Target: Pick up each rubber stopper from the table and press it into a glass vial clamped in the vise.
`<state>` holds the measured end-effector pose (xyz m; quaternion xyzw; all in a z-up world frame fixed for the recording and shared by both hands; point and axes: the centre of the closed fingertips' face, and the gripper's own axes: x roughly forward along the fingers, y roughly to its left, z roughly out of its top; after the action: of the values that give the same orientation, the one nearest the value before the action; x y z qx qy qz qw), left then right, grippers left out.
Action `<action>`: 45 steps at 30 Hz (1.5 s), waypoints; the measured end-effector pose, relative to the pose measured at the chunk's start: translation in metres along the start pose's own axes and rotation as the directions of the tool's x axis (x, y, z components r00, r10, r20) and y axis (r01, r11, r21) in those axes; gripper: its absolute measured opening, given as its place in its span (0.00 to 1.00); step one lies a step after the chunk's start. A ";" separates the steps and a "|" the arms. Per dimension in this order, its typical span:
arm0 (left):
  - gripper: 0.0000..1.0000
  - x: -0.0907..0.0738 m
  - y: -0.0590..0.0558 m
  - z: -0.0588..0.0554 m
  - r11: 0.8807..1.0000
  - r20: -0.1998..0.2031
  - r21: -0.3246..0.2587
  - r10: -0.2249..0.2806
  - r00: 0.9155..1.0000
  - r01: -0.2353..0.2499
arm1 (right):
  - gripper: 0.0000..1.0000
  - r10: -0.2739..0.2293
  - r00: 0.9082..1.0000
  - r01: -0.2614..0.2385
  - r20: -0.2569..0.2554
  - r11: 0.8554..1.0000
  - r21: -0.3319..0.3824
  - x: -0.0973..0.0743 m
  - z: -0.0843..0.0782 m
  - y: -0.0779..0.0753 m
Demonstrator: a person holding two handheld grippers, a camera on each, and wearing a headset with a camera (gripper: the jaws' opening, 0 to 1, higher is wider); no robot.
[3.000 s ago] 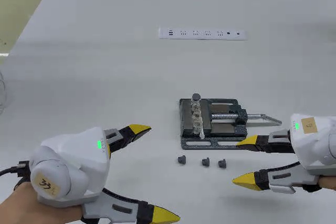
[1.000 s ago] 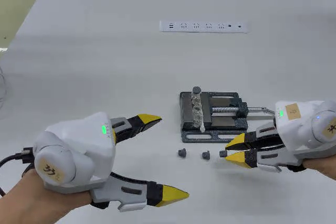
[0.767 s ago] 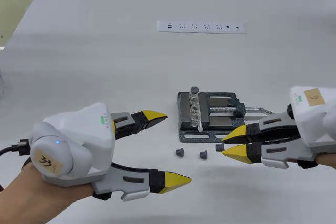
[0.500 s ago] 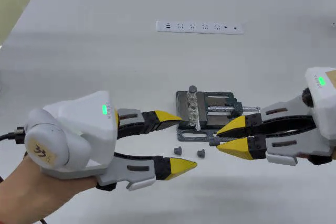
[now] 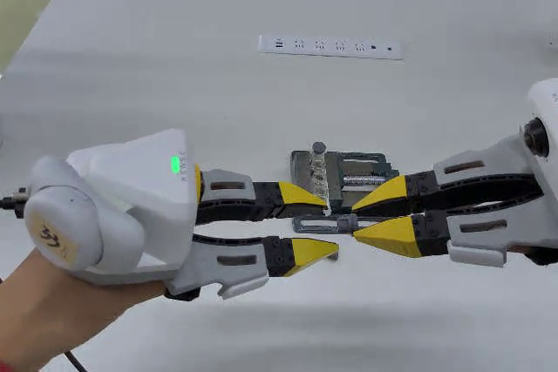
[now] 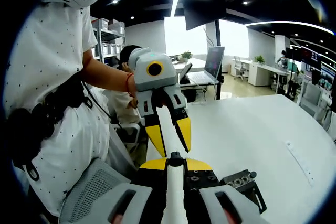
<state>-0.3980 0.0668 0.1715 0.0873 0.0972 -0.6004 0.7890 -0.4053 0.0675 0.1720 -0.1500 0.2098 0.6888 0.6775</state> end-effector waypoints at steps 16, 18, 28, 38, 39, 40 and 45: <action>0.08 -0.002 -0.002 0.010 1.000 0.024 0.002 -0.011 1.000 0.011 | 0.05 0.019 1.000 -0.019 0.009 1.000 -0.011 0.001 0.007 0.003; 0.07 -0.002 -0.002 0.012 1.000 0.028 -0.001 -0.014 1.000 0.014 | 0.05 0.020 1.000 -0.020 0.011 1.000 -0.012 0.001 0.008 0.003; 0.04 -0.003 -0.003 0.016 1.000 0.031 -0.004 -0.029 0.999 0.029 | 0.05 0.021 1.000 -0.021 0.021 1.000 -0.008 -0.001 0.011 0.000; 0.03 -0.014 -0.001 0.033 0.983 0.149 -0.170 -0.045 0.988 0.070 | 0.06 0.032 0.996 -0.035 0.083 0.999 0.025 -0.009 0.029 0.000; 0.03 -0.015 0.000 0.033 0.982 0.155 -0.173 -0.045 0.987 0.072 | 0.06 0.033 0.995 -0.036 0.091 0.999 0.032 -0.009 0.031 0.000; 0.03 -0.016 0.001 0.034 0.980 0.165 -0.186 -0.042 0.985 0.073 | 0.06 0.032 0.995 -0.035 0.098 0.999 0.033 -0.010 0.033 0.000; 0.03 -0.021 0.004 0.041 0.964 0.225 -0.251 -0.033 0.974 0.090 | 0.06 0.030 0.991 -0.035 0.132 0.999 0.042 -0.012 0.042 -0.002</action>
<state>-0.3977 0.0773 0.2166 -0.0864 0.0899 -0.6127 0.7804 -0.3999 0.0771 0.2140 -0.0860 0.1822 0.7033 0.6817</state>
